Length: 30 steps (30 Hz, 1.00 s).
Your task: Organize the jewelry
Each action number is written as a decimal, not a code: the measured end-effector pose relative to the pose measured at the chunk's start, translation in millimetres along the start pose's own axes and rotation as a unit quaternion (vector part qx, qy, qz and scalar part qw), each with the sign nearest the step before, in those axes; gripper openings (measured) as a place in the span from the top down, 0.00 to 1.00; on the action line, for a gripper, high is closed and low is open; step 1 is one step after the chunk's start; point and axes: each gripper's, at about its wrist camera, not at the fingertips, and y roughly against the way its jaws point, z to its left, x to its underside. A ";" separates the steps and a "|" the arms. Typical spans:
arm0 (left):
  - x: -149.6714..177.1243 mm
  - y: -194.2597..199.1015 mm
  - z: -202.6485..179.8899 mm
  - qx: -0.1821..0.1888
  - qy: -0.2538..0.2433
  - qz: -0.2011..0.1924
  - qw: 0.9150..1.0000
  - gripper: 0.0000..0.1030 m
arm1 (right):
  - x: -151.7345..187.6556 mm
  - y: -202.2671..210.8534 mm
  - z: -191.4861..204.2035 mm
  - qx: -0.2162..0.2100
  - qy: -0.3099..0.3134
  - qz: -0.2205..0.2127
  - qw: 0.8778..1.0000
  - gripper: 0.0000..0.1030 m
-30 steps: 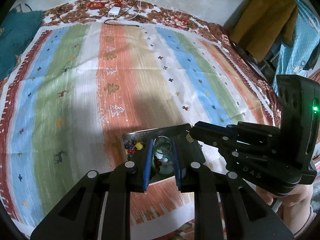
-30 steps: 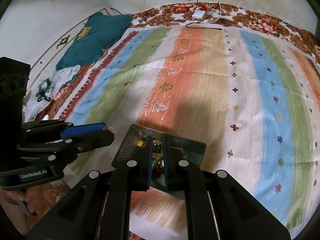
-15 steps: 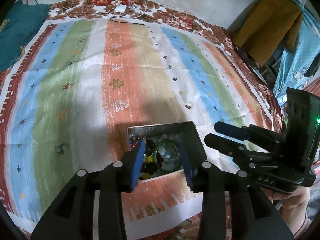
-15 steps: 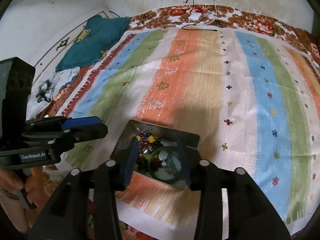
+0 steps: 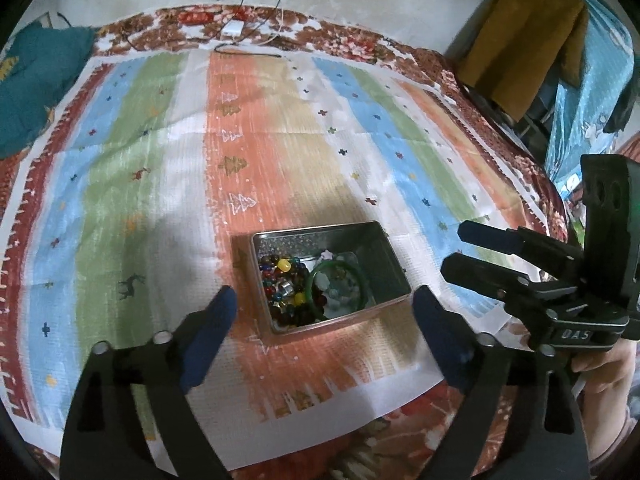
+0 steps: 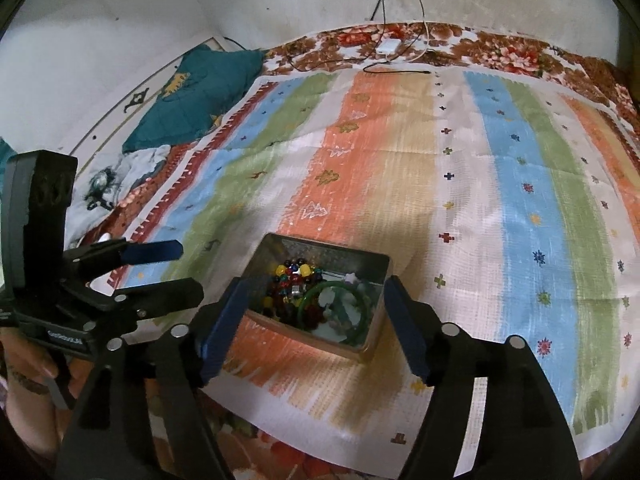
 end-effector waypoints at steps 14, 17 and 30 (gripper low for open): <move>21.2 13.9 -9.4 -0.073 -0.034 -0.048 0.996 0.06 | 22.1 14.2 6.7 0.024 0.029 -0.022 0.999 0.11; 24.5 17.2 -7.6 -0.069 -0.030 -0.055 0.996 0.06 | 26.4 17.7 6.9 0.025 0.031 -0.027 0.999 0.11; 38.5 24.6 -7.4 -0.064 -0.025 -0.078 0.995 0.06 | 40.4 31.7 16.0 0.034 0.042 -0.062 0.997 0.11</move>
